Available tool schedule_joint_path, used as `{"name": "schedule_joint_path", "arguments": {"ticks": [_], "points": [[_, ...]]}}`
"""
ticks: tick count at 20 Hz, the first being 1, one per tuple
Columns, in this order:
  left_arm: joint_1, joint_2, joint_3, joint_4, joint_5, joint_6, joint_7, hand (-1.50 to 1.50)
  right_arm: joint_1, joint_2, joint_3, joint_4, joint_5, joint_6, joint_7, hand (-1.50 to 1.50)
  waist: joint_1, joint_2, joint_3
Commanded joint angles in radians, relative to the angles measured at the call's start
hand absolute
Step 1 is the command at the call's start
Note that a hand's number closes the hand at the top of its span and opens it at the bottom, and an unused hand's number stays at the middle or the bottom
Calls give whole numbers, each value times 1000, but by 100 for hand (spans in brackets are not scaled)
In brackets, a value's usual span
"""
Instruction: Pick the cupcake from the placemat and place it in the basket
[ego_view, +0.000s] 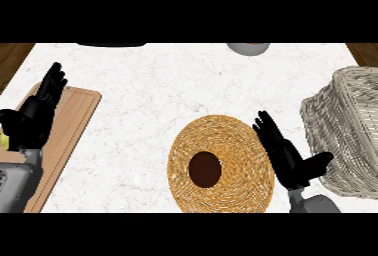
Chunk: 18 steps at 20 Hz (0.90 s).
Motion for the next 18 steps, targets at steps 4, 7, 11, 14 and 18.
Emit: {"name": "schedule_joint_path", "arguments": {"ticks": [4, 7, 11, 14, 18], "points": [[8, -33, -8, 37, 46, -36, 69, 0, -326, 37, -16, -34, -63, 216, -37, 150, 51, 22, 26], [20, -72, -40, 65, 67, -58, 97, 0, -487, -113, 88, -143, 144, 358, -126, 150, 95, 3, 15], [5, -62, -16, 87, 100, -78, 143, 0, -519, -16, 281, -202, 384, 327, -259, -150, 41, 7, 23], [17, -27, 37, 65, 148, -99, 197, 0, -431, 136, 401, -235, 511, 152, -247, -150, 6, 5, 23], [40, -53, 29, 38, 117, -65, 195, 0, -461, 188, 432, -384, 570, 100, 84, -150, -12, 4, 23]]}}
